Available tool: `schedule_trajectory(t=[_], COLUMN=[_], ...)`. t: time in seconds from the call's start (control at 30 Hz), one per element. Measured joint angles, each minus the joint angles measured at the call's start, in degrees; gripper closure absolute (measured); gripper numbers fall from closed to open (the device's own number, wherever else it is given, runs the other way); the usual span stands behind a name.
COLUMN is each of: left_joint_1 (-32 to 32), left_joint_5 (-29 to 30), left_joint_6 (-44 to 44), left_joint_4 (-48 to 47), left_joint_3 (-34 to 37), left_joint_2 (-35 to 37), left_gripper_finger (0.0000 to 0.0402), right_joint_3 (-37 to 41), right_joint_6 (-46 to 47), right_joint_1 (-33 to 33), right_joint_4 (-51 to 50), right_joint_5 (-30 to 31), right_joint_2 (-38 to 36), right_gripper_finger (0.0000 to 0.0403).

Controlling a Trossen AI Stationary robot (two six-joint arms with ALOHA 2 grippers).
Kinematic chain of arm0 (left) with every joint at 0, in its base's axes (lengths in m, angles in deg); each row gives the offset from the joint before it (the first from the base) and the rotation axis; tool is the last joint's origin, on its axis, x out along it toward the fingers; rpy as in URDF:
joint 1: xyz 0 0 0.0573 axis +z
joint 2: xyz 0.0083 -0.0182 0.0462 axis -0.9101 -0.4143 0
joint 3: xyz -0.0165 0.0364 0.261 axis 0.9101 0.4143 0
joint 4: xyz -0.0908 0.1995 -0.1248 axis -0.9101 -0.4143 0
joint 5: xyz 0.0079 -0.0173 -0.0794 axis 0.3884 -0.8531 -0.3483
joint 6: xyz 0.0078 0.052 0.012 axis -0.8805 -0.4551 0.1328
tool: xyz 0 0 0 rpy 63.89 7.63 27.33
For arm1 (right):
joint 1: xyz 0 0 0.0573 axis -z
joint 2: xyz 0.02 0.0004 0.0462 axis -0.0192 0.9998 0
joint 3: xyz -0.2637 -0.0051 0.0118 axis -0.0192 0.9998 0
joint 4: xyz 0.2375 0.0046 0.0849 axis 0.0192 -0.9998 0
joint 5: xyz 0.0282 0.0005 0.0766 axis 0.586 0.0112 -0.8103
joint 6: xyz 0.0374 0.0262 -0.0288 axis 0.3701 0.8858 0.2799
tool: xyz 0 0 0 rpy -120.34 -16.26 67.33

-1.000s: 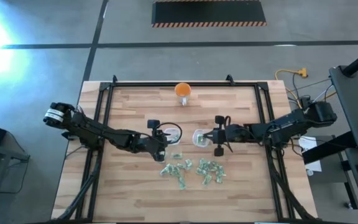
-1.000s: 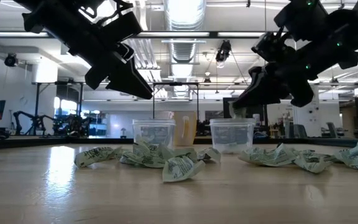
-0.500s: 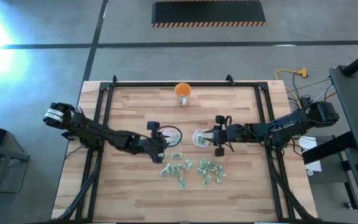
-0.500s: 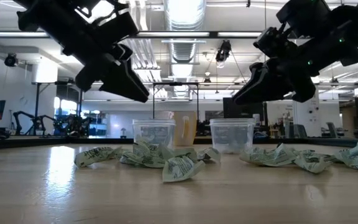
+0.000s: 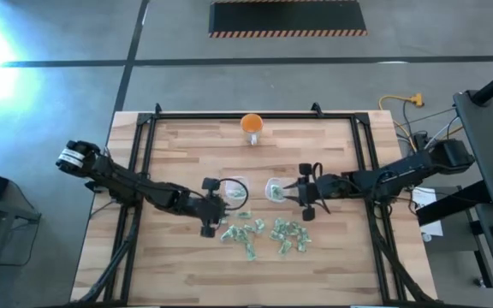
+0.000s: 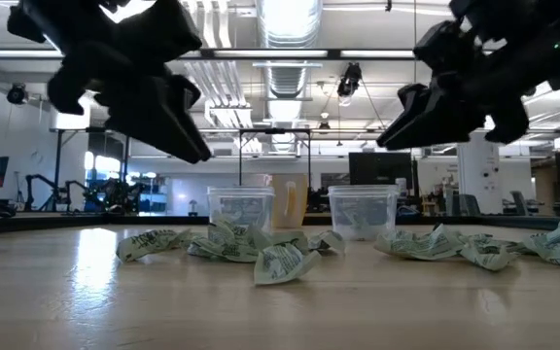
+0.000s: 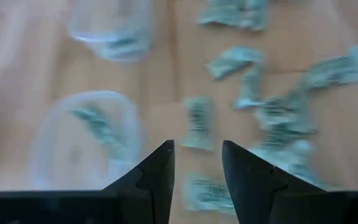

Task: Pick and place Stevia / Truvia into bins
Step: Put the green stevia packet into the left transparent container

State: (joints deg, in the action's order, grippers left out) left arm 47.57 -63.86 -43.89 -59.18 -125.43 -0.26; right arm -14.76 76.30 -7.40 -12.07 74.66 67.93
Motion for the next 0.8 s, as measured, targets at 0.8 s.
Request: schedule_trajectory(t=[0.8], left_joint_1=[2.3], left_joint_5=[-2.1], left_joint_6=[13.6], left_joint_4=[0.6], left_joint_3=[2.2], left_joint_2=[-6.9], left_gripper_finger=[0.0283], right_joint_3=[0.0], right_joint_6=[2.6], right_joint_1=[-7.0], right_joint_4=[-4.9], right_joint_5=[-0.2], right_joint_2=[-7.4], right_gripper_finger=[0.0289])
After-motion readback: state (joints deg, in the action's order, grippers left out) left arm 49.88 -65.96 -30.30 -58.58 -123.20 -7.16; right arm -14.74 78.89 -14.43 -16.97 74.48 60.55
